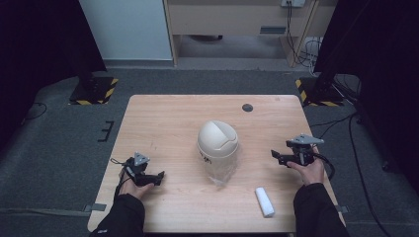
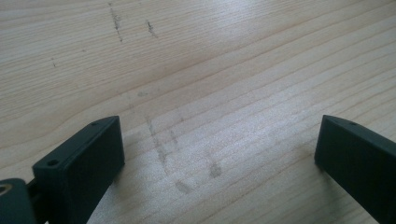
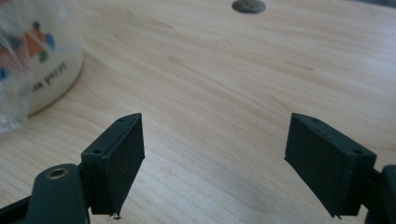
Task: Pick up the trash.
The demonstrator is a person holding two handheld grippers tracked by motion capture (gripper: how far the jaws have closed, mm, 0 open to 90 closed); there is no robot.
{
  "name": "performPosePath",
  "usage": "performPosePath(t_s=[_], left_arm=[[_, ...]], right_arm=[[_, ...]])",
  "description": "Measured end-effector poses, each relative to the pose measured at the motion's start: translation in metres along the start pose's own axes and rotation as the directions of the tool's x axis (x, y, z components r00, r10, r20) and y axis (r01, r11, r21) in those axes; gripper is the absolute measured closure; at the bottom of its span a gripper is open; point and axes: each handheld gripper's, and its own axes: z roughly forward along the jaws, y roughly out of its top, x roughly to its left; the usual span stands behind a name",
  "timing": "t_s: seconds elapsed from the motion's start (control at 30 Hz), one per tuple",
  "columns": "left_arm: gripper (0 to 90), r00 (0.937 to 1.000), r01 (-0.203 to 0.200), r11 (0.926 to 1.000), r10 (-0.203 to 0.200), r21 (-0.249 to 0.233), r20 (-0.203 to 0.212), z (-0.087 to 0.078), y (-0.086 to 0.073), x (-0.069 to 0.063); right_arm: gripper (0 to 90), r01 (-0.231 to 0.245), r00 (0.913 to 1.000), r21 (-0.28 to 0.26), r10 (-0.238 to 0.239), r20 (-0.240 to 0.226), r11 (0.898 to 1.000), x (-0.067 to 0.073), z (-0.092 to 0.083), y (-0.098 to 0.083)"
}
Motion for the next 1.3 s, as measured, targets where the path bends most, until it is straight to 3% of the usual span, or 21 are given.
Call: performPosePath(t_s=[0.17,0.63,0.9,1.3], left_arm=[[0.6,1.0000,0.000,1.0000,0.000,0.001,0.000,0.000,0.000,0.000],[0.0,1.0000,-0.003,1.0000,0.003,0.003,0.001,0.000,0.000,0.000],[0.0,1.0000,-0.004,1.0000,0.004,0.003,0.002,0.000,0.000,0.000],[0.0,1.0000,-0.003,1.0000,0.003,0.003,0.001,0.000,0.000,-0.001]], right_arm=[[19.3,-0.011,0.9999,-0.064,0.010,-0.012,0.998,0.001,-0.003,0.007],[17.9,0.024,0.9990,-0.138,-0.029,-0.034,0.990,0.013,-0.009,0.032],[18.3,0.039,0.9973,-0.209,-0.052,-0.053,0.977,0.022,-0.018,0.052],[17.9,0.080,0.9915,-0.270,-0.105,-0.077,0.960,0.032,-0.032,0.078]])
